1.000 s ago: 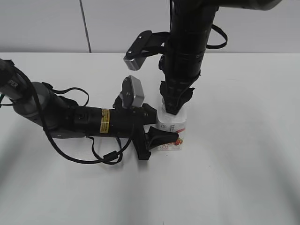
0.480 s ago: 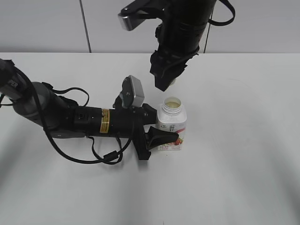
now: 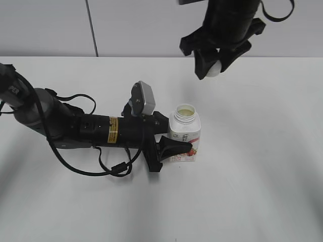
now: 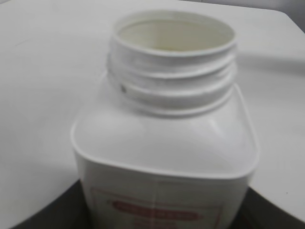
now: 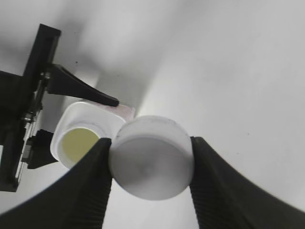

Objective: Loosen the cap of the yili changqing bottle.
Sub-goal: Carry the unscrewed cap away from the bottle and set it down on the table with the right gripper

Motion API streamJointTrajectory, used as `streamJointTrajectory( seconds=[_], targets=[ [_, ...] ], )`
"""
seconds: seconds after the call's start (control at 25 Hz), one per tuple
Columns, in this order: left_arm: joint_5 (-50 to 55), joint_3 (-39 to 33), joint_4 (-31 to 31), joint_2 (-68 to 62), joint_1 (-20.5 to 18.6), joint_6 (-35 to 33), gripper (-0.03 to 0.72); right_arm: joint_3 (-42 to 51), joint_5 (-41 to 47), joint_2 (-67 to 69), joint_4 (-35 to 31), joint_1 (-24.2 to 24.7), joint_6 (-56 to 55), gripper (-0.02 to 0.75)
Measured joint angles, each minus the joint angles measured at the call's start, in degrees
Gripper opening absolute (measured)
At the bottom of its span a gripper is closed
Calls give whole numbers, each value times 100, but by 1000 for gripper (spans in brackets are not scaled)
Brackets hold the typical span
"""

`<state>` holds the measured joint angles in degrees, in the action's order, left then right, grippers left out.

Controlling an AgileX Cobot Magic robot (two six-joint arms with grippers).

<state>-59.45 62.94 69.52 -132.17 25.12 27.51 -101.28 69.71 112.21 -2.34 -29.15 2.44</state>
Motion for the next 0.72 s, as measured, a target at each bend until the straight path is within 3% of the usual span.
streamJointTrajectory(
  seconds=[0.52, 0.72],
  targets=[
    [0, 0, 0, 0, 0, 0, 385, 2196, -271, -1212, -70, 2033, -45, 389],
    [0, 0, 0, 0, 0, 0, 385, 3034, -1076, -1264, -191, 2256, 67, 389]
  ],
)
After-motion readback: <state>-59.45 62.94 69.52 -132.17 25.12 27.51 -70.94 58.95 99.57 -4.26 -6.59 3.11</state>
